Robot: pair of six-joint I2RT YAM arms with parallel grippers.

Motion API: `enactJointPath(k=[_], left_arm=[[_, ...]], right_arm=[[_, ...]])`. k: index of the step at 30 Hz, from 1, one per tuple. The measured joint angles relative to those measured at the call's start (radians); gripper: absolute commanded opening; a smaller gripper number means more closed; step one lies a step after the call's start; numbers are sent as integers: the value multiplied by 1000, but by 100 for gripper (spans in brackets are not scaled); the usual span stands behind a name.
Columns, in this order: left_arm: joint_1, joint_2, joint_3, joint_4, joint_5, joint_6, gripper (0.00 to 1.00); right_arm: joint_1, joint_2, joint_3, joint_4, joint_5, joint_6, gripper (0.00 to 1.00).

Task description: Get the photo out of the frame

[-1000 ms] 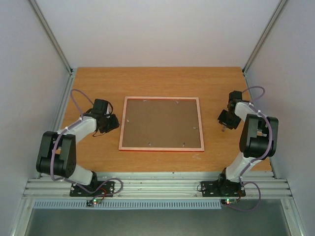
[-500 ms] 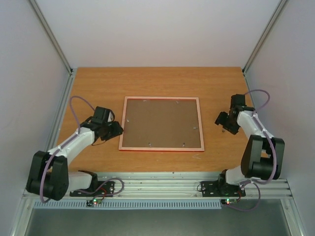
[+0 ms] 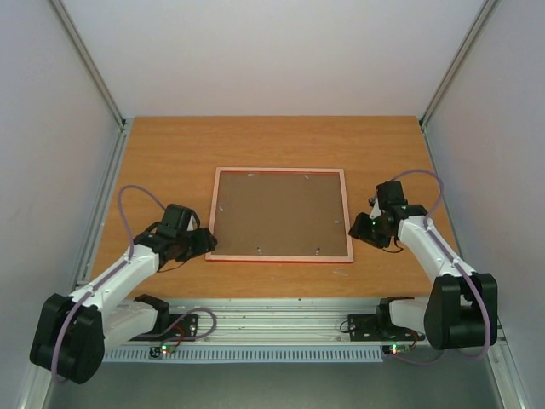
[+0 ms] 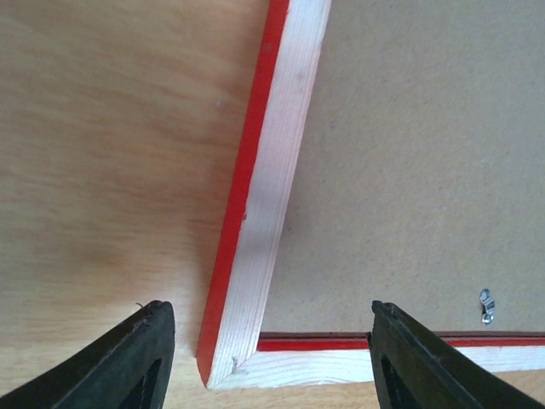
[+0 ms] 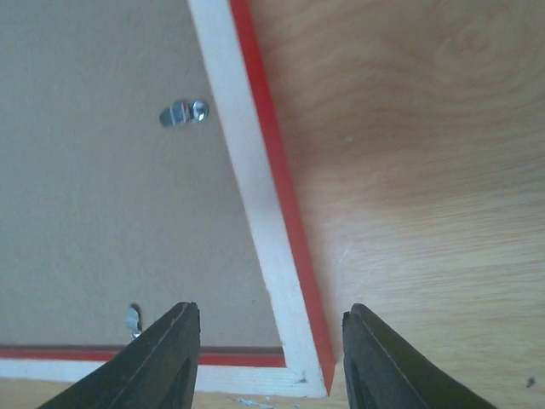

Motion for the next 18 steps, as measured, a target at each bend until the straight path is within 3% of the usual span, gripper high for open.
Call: enactJointPath(k=[4, 10, 18], left_arm=[[-7, 5, -25, 8, 16, -17, 63], [-14, 22, -38, 40, 32, -33, 62], [-14, 83, -41, 88, 52, -46, 55]], right_arm=[[31, 26, -22, 17, -32, 3, 38], [51, 96, -37, 66, -43, 10, 34], [55, 188, -35, 102, -34, 7, 23]])
